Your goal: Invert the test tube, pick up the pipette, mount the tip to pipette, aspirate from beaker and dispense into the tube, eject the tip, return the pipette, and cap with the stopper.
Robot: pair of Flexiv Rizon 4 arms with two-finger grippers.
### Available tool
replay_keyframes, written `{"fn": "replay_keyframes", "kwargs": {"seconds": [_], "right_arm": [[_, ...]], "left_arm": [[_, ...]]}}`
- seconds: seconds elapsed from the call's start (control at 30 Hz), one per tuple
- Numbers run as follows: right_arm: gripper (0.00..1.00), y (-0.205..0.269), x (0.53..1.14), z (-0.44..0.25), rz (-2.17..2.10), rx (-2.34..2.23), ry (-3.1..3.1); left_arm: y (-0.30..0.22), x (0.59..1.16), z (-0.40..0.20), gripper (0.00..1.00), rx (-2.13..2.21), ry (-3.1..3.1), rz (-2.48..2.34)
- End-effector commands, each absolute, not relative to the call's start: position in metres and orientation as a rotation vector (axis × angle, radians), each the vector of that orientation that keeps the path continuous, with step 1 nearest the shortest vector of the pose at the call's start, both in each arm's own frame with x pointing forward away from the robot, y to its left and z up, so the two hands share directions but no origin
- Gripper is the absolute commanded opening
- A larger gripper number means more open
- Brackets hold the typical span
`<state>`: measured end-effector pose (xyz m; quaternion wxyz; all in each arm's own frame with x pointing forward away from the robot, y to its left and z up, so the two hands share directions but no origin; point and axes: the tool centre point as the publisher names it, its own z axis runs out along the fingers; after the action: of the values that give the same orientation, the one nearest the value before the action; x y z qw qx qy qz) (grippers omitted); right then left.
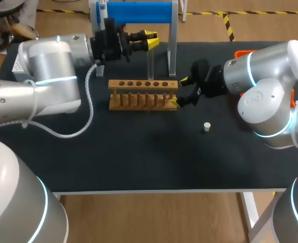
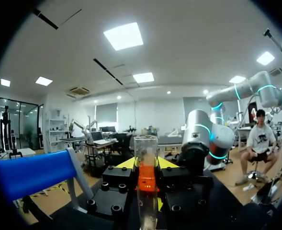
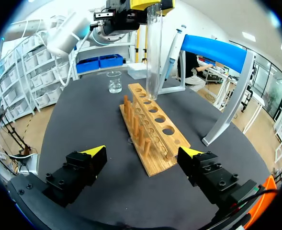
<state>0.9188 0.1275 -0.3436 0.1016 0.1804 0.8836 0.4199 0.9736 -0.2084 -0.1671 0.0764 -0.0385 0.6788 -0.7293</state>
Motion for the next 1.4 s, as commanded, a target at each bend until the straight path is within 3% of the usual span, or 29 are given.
{"fn": "replay_keyframes", "kwargs": {"seconds": [0.03, 1.4], "right_arm": [[1.00, 0.127, 0.919, -0.343, 1.238, 0.533, 2.612], [1.00, 0.127, 0.919, -0.343, 1.238, 0.533, 2.612]], "left_arm": [[-0.210, 0.977, -0.171, 0.00, -0.107, 2.050, -2.178], [-0.213, 0.977, -0.203, 0.00, -0.123, 2.106, -2.152]]}}
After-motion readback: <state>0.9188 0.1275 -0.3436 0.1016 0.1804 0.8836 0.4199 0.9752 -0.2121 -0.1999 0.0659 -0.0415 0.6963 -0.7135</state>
